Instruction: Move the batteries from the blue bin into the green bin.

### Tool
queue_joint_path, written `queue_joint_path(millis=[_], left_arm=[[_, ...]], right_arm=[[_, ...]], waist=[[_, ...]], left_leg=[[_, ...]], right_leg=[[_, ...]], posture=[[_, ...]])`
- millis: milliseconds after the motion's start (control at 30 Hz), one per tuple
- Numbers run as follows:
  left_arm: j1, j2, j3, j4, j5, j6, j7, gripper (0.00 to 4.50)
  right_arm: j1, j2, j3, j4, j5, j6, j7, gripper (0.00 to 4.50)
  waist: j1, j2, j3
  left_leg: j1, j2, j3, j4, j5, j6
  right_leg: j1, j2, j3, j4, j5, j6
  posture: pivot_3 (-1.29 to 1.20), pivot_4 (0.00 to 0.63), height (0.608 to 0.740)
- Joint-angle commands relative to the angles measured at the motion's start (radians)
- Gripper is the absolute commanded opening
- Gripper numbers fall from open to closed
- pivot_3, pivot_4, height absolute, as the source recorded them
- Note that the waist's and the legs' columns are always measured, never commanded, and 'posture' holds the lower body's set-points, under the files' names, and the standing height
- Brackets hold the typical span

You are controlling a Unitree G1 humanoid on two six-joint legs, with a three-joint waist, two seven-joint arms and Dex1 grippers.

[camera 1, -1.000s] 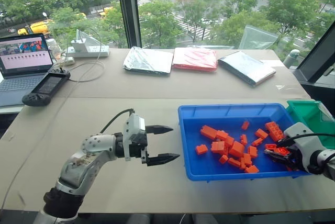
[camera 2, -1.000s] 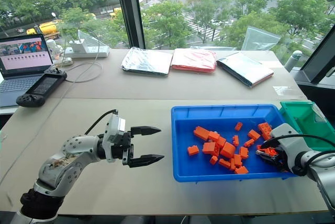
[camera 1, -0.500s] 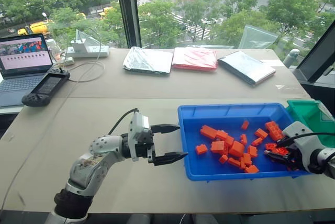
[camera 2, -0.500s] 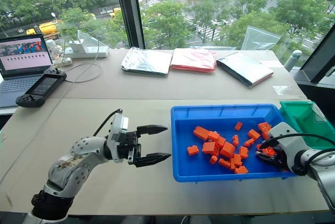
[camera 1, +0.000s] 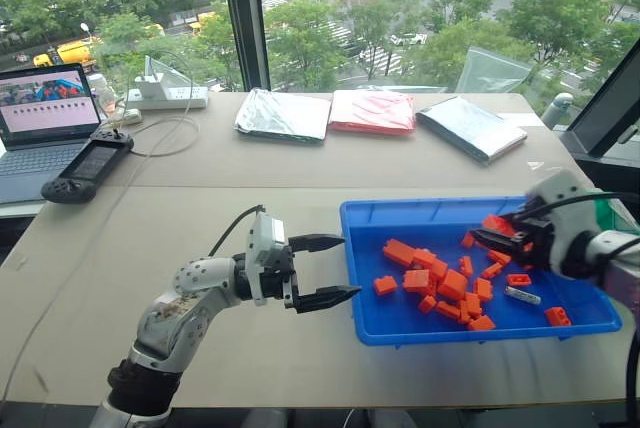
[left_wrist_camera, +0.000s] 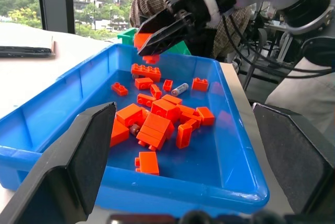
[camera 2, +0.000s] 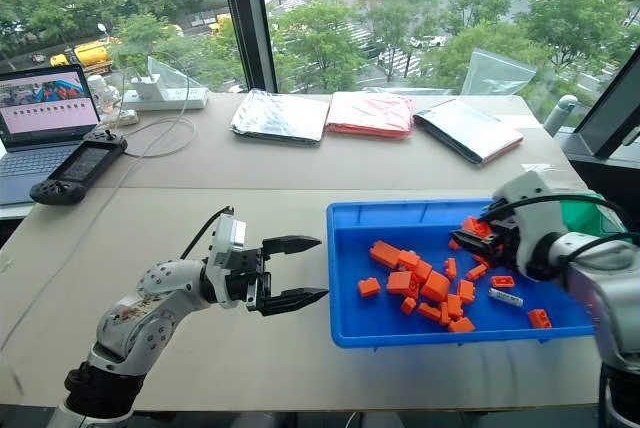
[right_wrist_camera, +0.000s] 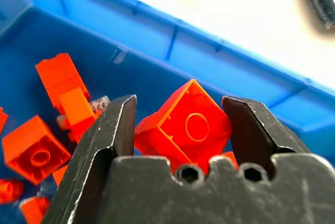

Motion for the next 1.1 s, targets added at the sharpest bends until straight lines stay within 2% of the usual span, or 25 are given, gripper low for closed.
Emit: queue_joint_path(millis=[33,100,133,300,433,533,667,1033,1100], left_arm=[[-0.011,-0.002,0.004,-0.025,-0.007,-0.018,0.001,4.50],[-0.011,-0.001,0.002,-0.024,-0.006,-0.017,0.000,4.50],[-0.013,0.001,0.001,-0.023,-0.004,-0.017,-0.001,4.50],[-0.017,0.002,-0.001,-0.022,-0.004,-0.015,-0.001,4.50],[-0.013,0.003,-0.004,-0.026,-0.005,-0.013,-0.001,4.50],[-0.010,0.004,-0.005,-0.028,-0.005,-0.013,0.001,4.50],[-0.004,0.005,-0.006,-0.032,-0.001,-0.018,0.004,4.50],[-0.002,0.004,-0.008,-0.044,0.001,-0.019,0.023,4.50],[-0.002,0.004,-0.008,-0.045,0.002,-0.019,0.025,4.50]], right_arm=[[-0.031,-0.001,-0.026,0.013,-0.048,-0.067,-0.047,3.60],[-0.035,-0.004,-0.029,0.005,-0.040,-0.060,-0.042,4.32],[-0.033,-0.016,-0.032,0.003,-0.041,-0.051,-0.037,4.48],[0.029,-0.113,-0.090,-0.042,-0.001,-0.028,0.067,4.48],[0.228,-0.299,-0.172,-0.085,0.013,-0.044,0.265,4.48],[0.305,-0.360,-0.175,-0.072,0.007,-0.065,0.323,4.48],[0.323,-0.372,-0.108,-0.035,-0.031,-0.084,0.314,4.48],[0.212,-0.339,0.110,0.180,-0.112,-0.200,0.324,4.48],[0.209,-0.343,0.135,0.201,-0.124,-0.221,0.336,3.96]], waist=[[0.001,0.001,0.000],[0.000,0.001,0.000],[-0.001,0.001,0.000],[-0.002,0.001,0.001],[0.006,0.002,0.001],[0.001,0.003,0.001],[-0.012,0.003,0.001],[-0.012,0.003,0.001],[-0.013,0.003,0.001]], left_leg=[[-0.001,0.000,0.000,0.000,0.000,0.000],[-0.001,-0.001,0.001,0.000,0.000,0.000],[-0.001,0.000,0.000,0.000,0.000,0.000],[-0.001,0.000,0.000,0.000,0.000,0.000],[-0.001,0.000,0.000,0.000,0.000,0.001],[-0.001,0.000,0.001,0.000,-0.001,0.001],[0.001,0.001,0.001,0.000,-0.001,0.001],[0.001,0.001,0.001,0.000,-0.001,0.001],[0.001,0.001,0.001,0.000,-0.001,0.001]], right_leg=[[-0.001,0.000,0.000,0.000,0.000,0.000],[-0.002,-0.001,0.001,0.000,0.000,0.000],[-0.002,0.000,0.000,0.000,0.000,0.000],[-0.002,0.000,0.000,0.000,0.000,0.000],[-0.001,0.000,0.000,-0.001,0.000,0.000],[0.000,0.000,0.000,-0.001,0.000,0.000],[0.001,0.001,0.001,-0.001,0.000,0.000],[0.001,0.001,0.001,-0.001,0.000,0.000],[0.002,0.001,0.000,-0.001,0.000,0.000]], posture=[[0.00,0.150,0.740],[0.00,0.150,0.740],[0.00,0.150,0.740],[0.00,0.150,0.740],[0.00,0.150,0.740],[0.00,0.150,0.740],[0.00,0.150,0.740],[0.00,0.150,0.740],[0.00,0.150,0.740]])
